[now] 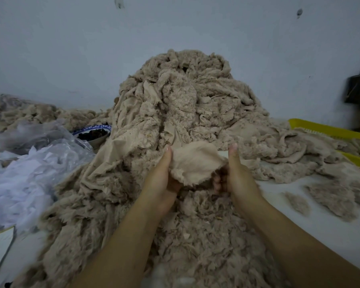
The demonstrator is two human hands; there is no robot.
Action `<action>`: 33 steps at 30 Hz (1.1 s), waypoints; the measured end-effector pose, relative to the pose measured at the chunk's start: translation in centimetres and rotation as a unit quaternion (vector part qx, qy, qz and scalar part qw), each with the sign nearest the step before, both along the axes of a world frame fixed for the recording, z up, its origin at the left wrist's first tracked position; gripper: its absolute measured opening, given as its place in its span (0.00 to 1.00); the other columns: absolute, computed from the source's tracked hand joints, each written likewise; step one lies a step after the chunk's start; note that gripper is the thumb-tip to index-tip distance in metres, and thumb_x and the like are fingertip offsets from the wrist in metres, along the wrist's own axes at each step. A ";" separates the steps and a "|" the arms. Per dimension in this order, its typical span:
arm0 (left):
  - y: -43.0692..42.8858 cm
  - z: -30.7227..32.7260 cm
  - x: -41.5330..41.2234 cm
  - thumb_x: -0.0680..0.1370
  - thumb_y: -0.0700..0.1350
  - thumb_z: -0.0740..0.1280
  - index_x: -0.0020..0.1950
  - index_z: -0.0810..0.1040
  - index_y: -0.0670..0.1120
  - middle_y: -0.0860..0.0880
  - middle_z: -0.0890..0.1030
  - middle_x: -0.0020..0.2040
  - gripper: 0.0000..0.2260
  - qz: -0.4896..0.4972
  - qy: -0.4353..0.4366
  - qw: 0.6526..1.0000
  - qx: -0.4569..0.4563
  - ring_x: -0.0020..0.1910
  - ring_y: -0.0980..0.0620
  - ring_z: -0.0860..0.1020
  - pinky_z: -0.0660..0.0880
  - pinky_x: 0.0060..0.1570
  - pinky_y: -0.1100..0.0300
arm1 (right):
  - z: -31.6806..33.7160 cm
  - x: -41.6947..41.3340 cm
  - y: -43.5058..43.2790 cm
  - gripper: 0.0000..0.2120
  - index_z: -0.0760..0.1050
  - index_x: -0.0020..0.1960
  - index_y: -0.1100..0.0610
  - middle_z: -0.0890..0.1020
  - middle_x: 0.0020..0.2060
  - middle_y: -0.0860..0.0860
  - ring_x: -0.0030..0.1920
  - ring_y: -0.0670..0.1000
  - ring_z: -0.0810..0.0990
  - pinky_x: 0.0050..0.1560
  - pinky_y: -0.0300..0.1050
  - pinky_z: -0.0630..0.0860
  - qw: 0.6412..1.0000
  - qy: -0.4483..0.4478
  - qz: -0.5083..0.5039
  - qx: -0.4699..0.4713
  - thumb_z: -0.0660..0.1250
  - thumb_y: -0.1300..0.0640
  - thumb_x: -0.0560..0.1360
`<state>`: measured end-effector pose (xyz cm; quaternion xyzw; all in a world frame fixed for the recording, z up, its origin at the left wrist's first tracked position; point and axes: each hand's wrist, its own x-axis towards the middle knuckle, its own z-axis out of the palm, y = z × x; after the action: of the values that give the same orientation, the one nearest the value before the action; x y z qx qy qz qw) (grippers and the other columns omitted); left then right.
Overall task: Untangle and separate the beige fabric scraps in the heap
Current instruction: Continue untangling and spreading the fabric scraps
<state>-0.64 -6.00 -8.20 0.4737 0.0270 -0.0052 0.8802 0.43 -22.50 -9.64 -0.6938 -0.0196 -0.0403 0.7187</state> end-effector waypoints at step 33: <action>0.0 1.1 -0.5 0.80 0.50 0.64 0.43 0.83 0.45 0.48 0.83 0.39 0.13 0.130 -0.036 0.984 0.116 0.37 0.52 0.81 0.76 0.35 0.57 | 0.3 -0.1 0.5 0.08 0.70 0.42 0.48 0.76 0.32 0.38 0.30 0.42 0.71 0.31 0.33 0.68 0.979 -0.135 0.042 -0.149 0.67 0.52 0.78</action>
<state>-1.11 -5.96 -7.09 0.5650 0.0569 0.1295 0.8129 0.31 -21.96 -9.30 -0.7802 -0.1510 -0.1002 0.5987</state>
